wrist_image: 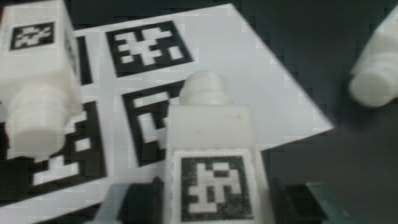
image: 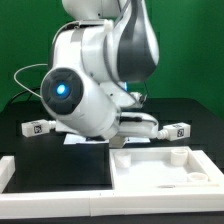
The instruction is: Assemble one leg
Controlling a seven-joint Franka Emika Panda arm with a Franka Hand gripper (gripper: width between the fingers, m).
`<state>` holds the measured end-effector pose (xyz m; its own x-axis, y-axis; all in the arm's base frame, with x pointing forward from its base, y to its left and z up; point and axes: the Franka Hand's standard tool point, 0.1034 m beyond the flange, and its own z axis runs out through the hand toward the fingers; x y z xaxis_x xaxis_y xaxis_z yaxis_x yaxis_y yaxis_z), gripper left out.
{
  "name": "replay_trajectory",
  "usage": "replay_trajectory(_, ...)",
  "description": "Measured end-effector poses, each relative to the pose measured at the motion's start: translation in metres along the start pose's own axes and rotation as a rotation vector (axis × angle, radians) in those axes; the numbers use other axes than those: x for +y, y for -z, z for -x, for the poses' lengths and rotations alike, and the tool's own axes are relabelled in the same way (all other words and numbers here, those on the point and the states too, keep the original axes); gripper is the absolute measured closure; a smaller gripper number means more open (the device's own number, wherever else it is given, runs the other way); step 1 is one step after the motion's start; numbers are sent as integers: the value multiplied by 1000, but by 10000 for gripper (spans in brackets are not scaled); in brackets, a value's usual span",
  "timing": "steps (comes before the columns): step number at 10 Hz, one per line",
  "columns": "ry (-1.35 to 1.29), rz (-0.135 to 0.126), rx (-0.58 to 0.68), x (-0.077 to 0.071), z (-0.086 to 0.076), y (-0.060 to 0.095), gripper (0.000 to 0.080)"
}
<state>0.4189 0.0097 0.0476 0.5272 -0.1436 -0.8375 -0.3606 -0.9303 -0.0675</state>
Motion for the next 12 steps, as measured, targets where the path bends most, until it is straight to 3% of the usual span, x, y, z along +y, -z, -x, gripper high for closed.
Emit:
replay_trajectory(1, 40, -3, 43, -11, 15, 32, 517)
replay_trajectory(3, 159, -16, 266, -38, 18, 90, 517)
replay_trajectory(4, 197, -14, 350, -46, 17, 100, 516)
replay_trajectory(5, 188, -15, 392, -42, 16, 94, 515)
replay_trajectory(8, 190, -9, 625, -44, 12, 103, 515)
replay_trajectory(9, 230, 20, 703, -61, 15, 120, 515)
replay_trajectory(10, 293, 30, 832, -91, 17, 145, 515)
replay_trajectory(12, 285, -28, 1031, -124, 17, 162, 515)
